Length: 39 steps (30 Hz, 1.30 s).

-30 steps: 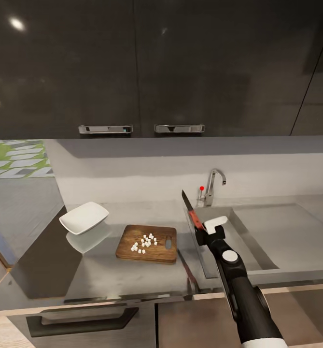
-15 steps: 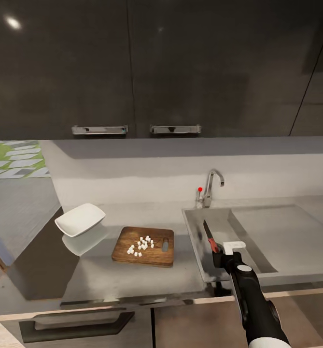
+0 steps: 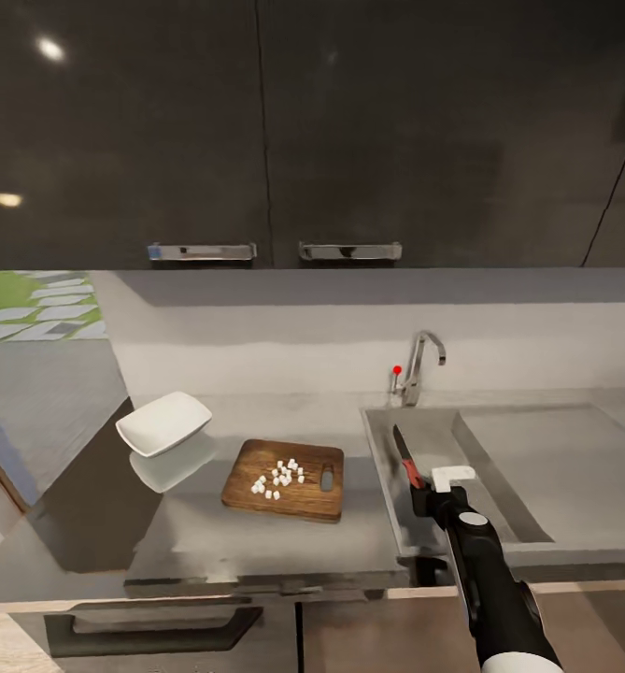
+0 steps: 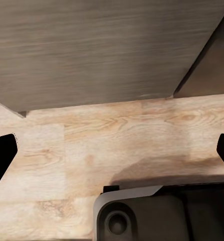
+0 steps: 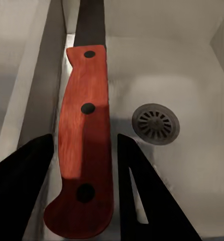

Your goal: In the kitchen, take the Vidalia onion out of the sink, dice it on the chopping board with the paring knife, put the diced onion into the bowl on the countertop, then place both the paring knife and the chopping board into the sink.

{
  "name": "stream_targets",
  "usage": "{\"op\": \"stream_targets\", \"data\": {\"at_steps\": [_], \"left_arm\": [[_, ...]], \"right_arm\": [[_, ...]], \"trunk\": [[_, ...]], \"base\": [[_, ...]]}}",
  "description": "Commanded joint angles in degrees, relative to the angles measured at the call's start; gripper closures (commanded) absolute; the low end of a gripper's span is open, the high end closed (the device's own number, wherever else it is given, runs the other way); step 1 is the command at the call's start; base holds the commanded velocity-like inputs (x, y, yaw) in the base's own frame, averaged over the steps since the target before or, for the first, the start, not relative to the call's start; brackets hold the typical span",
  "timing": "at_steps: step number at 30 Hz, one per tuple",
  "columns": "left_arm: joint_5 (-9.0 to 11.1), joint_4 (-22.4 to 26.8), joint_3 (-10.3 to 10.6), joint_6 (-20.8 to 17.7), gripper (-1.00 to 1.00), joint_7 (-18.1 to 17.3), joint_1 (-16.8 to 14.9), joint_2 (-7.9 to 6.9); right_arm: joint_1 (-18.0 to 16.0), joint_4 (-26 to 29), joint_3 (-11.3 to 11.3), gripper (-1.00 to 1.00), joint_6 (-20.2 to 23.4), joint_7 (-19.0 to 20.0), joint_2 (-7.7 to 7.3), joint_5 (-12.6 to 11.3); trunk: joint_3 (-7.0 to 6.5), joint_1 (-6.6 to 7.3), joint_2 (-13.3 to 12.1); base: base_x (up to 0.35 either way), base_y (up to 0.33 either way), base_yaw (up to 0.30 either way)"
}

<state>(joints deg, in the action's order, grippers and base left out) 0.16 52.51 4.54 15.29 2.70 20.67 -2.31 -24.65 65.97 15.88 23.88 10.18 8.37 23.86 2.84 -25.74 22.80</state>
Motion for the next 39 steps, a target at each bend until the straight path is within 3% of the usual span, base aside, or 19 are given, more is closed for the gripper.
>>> {"op": "stream_targets", "data": {"at_steps": [1, 10, 19, 24, 39], "left_arm": [[0.02, 0.05, 0.20, 0.09, -1.00, 0.28, -0.01, -0.06], [0.02, 0.29, 0.20, 0.09, -1.00, 0.28, -0.02, -0.08], [0.02, 0.63, 0.20, 0.09, -1.00, 0.28, -0.02, -0.13], [0.02, 0.66, 0.20, 0.09, -1.00, 0.28, -0.02, -0.15], [0.11, 0.66, 0.13, 0.09, -1.00, 0.28, -0.02, -0.15]], "right_arm": [[-0.04, 0.12, 0.20, 1.00, 0.20, 0.54, 0.07, 0.58], [-0.04, 0.28, 0.22, 1.00, 0.20, 0.52, 0.00, 0.58], [-0.04, 0.07, 0.21, 1.00, -0.56, 0.53, 0.06, 0.51], [-0.04, -2.68, 0.29, 1.00, -1.69, 0.32, -0.13, 0.49], [-0.04, -8.17, 0.29, 1.00, -1.88, -0.82, -0.37, 0.43]], "trunk": [[0.12, -0.04, 0.12], [0.12, -0.04, 0.12], [0.12, -0.04, 0.12], [0.12, -0.04, 0.12], [0.12, -0.04, 0.12]], "base": [[0.000, 0.000, 0.236], [0.000, -0.001, 0.076], [0.000, -0.245, 0.000], [0.036, -0.090, 0.000], [0.238, -0.002, 0.000]]}}
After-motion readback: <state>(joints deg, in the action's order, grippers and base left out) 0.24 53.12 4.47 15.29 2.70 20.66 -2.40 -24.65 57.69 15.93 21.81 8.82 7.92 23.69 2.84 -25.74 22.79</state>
